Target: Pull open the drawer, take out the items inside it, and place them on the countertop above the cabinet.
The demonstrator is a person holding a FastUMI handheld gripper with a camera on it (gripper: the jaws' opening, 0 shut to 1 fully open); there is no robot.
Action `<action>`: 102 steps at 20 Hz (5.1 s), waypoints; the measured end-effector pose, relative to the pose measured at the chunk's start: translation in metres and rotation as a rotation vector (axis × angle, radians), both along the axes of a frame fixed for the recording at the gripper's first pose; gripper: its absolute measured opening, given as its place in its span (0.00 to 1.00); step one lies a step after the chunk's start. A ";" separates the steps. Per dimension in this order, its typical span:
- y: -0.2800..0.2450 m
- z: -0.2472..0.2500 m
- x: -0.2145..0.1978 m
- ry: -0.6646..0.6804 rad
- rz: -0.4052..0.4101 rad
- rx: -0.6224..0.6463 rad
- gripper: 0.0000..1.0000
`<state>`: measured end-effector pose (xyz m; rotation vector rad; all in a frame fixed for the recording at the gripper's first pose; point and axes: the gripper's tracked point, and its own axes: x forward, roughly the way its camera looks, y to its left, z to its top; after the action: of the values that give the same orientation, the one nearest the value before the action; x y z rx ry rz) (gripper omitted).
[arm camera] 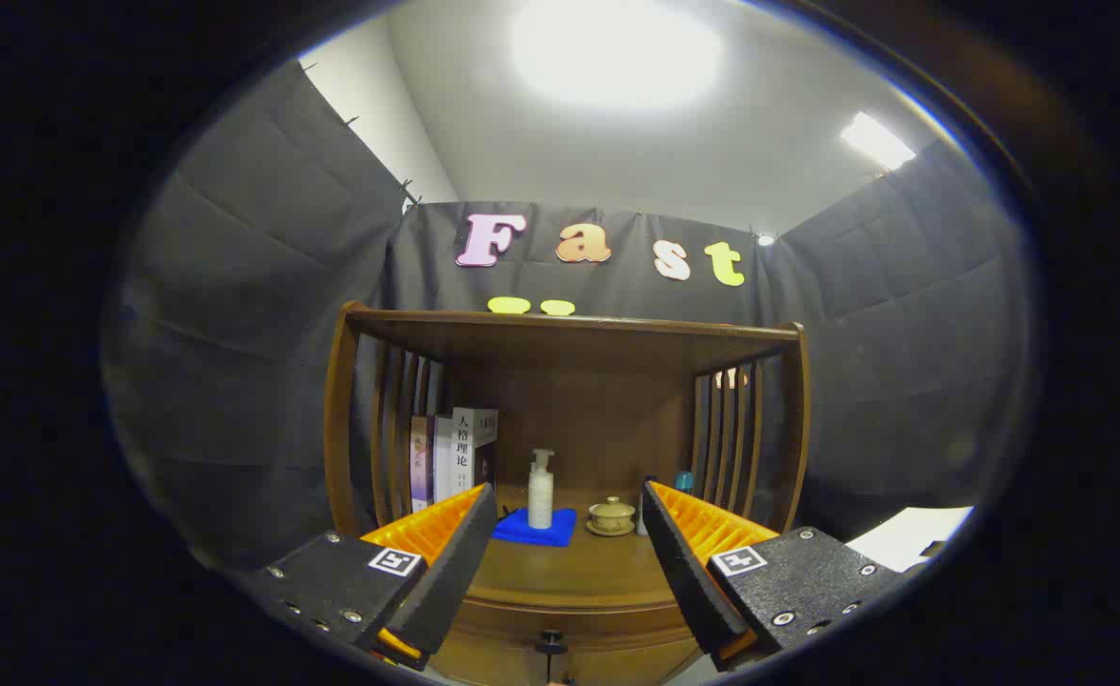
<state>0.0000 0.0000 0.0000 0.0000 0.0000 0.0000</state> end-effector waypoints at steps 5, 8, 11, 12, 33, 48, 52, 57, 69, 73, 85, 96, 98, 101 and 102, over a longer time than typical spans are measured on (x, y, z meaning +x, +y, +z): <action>0.003 -0.002 0.003 0.013 -0.012 0.054 0.95; 0.003 -0.004 0.008 0.014 -0.013 0.110 0.95; -0.005 -0.005 0.008 0.021 -0.019 0.152 0.95; -0.006 -0.005 0.008 0.023 -0.025 0.151 0.94; 0.033 -0.087 0.034 0.162 0.044 -0.056 0.95; 0.043 -0.287 0.032 0.500 0.015 -0.085 0.95; 0.029 -0.305 0.029 0.530 -0.020 -0.132 0.86; 0.025 -0.316 0.033 0.528 -0.012 -0.102 0.66; 0.026 -0.318 0.036 0.446 -0.004 -0.006 0.29; 0.025 -0.317 0.028 0.443 -0.003 -0.052 0.28; 0.023 -0.297 -0.062 0.434 -0.011 -0.042 0.28; 0.025 -0.294 -0.128 0.508 0.003 -0.027 0.29; 0.027 -0.293 -0.139 0.511 0.009 -0.034 0.29; 0.029 -0.291 -0.145 0.513 0.011 -0.040 0.29; 0.029 -0.292 -0.145 0.517 0.012 -0.040 0.32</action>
<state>-0.1447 0.0294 -0.2920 -0.0396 0.5173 0.0121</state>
